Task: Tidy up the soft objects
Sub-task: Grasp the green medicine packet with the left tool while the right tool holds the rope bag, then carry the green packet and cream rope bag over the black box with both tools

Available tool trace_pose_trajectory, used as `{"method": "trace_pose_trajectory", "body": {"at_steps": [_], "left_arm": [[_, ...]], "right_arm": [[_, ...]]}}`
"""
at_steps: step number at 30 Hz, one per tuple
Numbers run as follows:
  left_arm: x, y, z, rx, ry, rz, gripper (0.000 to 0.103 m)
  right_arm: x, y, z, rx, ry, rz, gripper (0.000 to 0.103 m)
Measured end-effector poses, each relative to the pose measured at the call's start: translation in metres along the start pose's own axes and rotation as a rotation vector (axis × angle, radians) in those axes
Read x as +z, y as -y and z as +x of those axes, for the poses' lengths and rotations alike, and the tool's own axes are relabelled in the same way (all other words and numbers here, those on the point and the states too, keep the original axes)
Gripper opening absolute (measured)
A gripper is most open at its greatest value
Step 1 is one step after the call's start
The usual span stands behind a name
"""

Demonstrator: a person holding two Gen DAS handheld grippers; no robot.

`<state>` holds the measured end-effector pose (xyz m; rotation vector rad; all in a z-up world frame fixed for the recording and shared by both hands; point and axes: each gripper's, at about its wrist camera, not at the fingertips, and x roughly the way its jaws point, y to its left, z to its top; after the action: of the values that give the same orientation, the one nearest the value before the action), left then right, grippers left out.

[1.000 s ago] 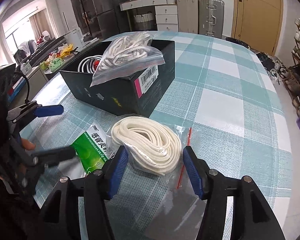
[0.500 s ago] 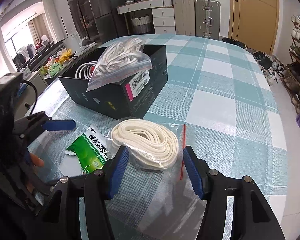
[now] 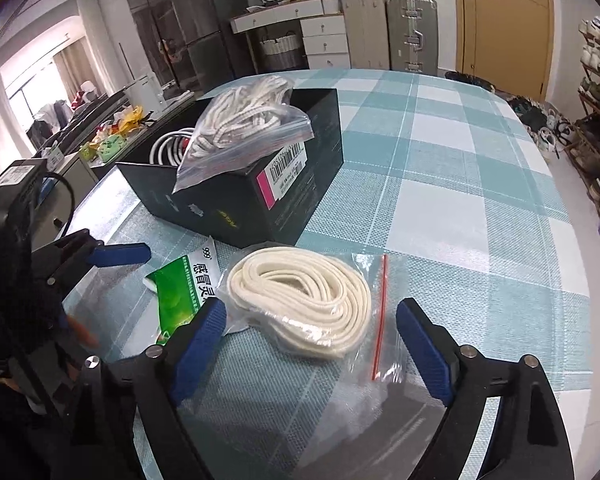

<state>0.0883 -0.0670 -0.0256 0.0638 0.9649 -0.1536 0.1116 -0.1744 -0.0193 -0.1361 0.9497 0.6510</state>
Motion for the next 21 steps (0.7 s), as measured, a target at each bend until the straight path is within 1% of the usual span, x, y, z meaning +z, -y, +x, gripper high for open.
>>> {"method": "trace_pose_trajectory", "body": {"at_steps": [4, 7, 9, 10, 11, 12, 14, 17, 18, 21], "left_arm": [[0.003, 0.002, 0.002, -0.013, 0.002, 0.018, 0.102], [0.005, 0.004, 0.002, -0.029, 0.009, 0.039, 0.099], [0.007, 0.008, 0.001, -0.037, 0.023, 0.053, 0.089], [0.008, 0.009, 0.000, -0.040, 0.031, 0.057, 0.086], [0.007, 0.010, -0.001, -0.045, 0.041, 0.064, 0.080], [0.006, 0.011, -0.002, -0.051, 0.051, 0.073, 0.071], [0.005, 0.012, -0.005, -0.057, 0.066, 0.084, 0.062], [0.003, 0.009, -0.008, -0.056, 0.074, 0.082, 0.052], [0.003, 0.007, -0.009, -0.054, 0.075, 0.079, 0.050], [0.000, 0.006, -0.012, -0.046, 0.077, 0.076, 0.047]], "right_arm": [[0.003, -0.007, 0.005, 0.033, -0.006, 0.014, 0.091], [0.006, -0.013, 0.011, 0.023, -0.013, 0.012, 0.095], [0.007, -0.014, 0.014, 0.013, -0.010, 0.020, 0.095], [0.007, -0.014, 0.016, 0.006, -0.014, 0.024, 0.095], [0.007, -0.014, 0.016, -0.003, -0.015, 0.026, 0.095], [0.008, -0.013, 0.017, -0.011, -0.015, 0.031, 0.095], [0.009, -0.010, 0.017, -0.020, -0.014, 0.053, 0.095], [0.008, -0.010, 0.017, -0.024, -0.015, 0.057, 0.095], [0.008, -0.011, 0.017, -0.033, -0.016, 0.050, 0.093], [0.008, -0.014, 0.017, -0.065, -0.024, 0.026, 0.084]]}}
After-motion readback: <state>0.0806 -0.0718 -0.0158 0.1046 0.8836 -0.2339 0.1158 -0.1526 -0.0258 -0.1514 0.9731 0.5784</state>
